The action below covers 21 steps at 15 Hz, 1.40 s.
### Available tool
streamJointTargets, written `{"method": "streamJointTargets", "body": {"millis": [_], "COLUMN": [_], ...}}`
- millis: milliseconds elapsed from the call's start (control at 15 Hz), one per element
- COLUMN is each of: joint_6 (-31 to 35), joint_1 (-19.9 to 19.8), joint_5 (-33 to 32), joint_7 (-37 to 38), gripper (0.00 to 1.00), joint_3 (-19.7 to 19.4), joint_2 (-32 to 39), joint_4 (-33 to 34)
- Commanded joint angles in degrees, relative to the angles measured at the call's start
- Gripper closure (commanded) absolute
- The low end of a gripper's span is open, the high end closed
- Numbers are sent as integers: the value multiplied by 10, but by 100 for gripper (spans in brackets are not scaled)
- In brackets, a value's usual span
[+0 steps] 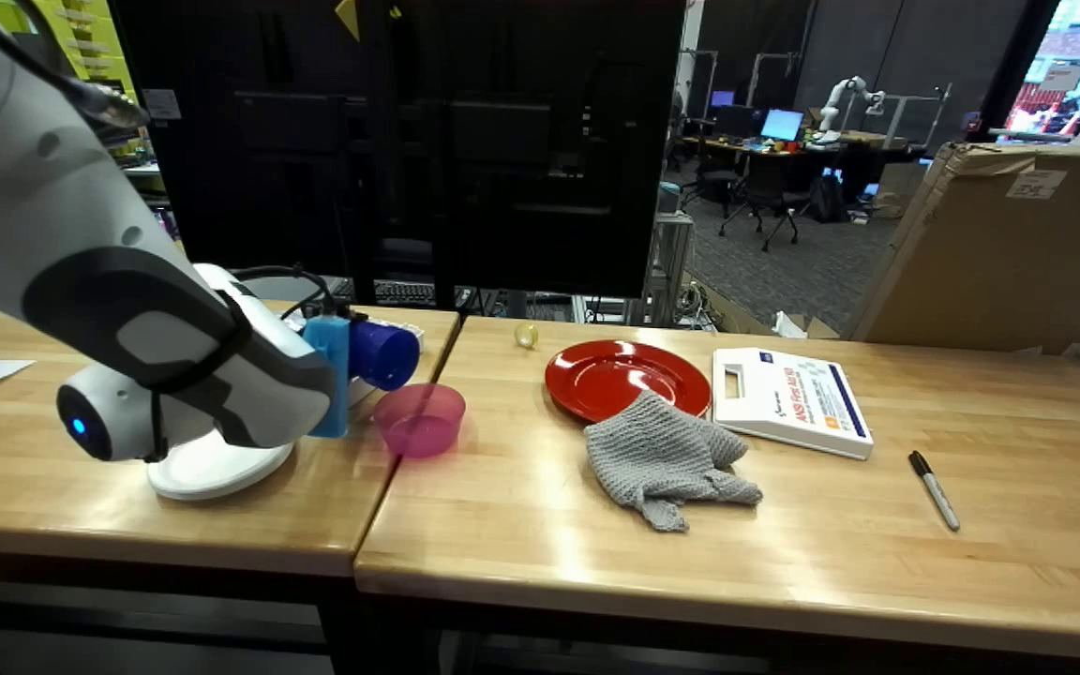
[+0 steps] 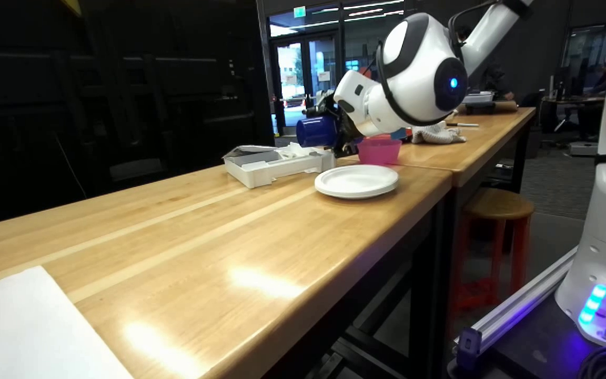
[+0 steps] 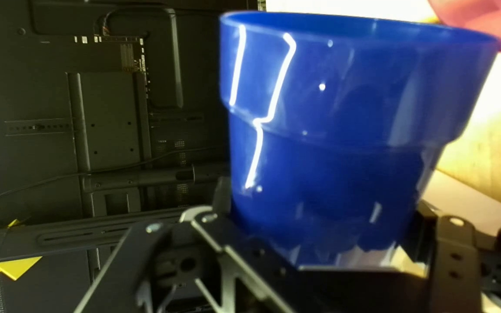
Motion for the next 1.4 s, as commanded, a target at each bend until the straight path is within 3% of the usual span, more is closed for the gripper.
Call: {"method": "streamJointTargets", "body": {"millis": [0,533,1333], "joint_6": [20,25,27], "joint_1": [-7,-8,-9], "joint_5": [-22,-68,-86], "joint_7": [31,91,120], "gripper": [42,42,42], "joint_3": [-9,-27,-36], "joint_2": [-27,-37,-38], "joint_4": [-11,-18,-19]}}
